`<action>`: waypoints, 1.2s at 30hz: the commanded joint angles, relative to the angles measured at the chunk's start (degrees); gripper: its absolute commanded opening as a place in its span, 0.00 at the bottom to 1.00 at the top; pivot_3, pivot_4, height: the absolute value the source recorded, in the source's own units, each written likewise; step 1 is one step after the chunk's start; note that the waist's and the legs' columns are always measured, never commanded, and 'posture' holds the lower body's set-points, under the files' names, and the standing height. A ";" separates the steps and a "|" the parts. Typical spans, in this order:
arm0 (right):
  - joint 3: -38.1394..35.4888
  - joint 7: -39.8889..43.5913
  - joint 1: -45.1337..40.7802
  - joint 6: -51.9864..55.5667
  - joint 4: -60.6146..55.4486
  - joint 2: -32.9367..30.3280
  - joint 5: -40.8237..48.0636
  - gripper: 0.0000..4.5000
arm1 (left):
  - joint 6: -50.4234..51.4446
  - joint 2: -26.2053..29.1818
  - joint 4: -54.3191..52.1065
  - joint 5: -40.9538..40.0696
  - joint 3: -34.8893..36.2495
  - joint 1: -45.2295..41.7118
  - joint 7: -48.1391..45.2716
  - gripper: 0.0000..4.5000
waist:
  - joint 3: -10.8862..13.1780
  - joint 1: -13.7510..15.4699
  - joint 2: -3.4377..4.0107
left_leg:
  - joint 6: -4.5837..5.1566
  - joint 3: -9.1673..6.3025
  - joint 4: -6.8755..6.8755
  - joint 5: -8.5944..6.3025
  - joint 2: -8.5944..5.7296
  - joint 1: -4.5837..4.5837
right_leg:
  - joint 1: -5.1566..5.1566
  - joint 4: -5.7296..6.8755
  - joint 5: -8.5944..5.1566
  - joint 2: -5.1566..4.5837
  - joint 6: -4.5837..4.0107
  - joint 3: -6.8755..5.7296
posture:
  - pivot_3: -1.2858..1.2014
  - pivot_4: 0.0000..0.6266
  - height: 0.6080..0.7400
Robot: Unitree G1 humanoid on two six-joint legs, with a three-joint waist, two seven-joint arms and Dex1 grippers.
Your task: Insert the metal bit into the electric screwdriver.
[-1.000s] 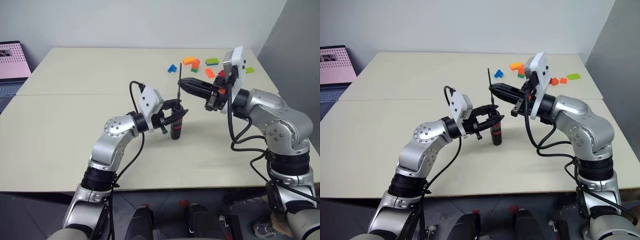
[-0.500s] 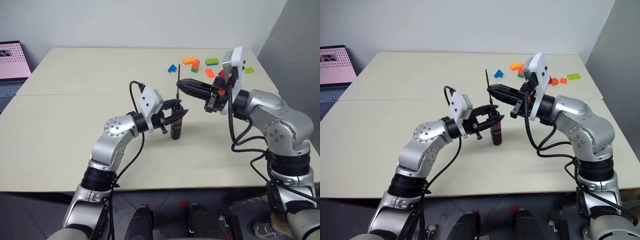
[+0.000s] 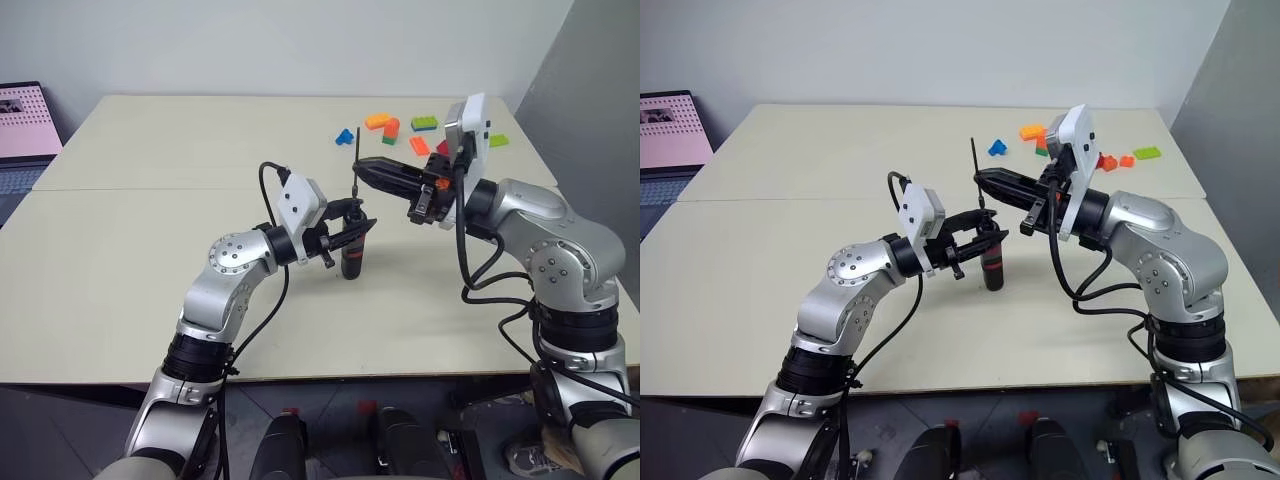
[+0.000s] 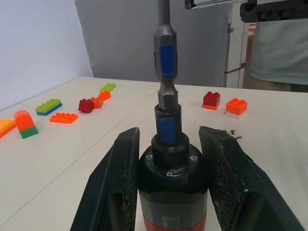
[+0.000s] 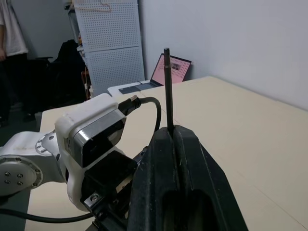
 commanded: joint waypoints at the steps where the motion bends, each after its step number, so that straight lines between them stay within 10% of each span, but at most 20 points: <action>1: -2.24 -0.65 -1.55 -0.50 -0.57 0.19 1.28 0.00 | 0.04 0.26 -1.17 0.31 -0.40 0.44 -0.13 0.35 | 0.00 -0.01 0.00 | 0.00 0.00 0.00 0.00 0.00 0.00 | 0.00 0.00 0.00 0.00 0.00 0.00 | 0.52 0.24 1.00; 36: 3.01 1.14 2.40 2.67 -2.12 -2.65 -1.23 0.00 | -0.18 0.19 -1.54 0.54 -0.65 0.83 -0.09 0.35 | -0.06 0.01 -0.02 | 0.00 -0.01 0.01 0.00 0.00 0.07 | 0.07 0.00 0.00 0.00 0.00 -0.01 | 0.52 0.24 1.00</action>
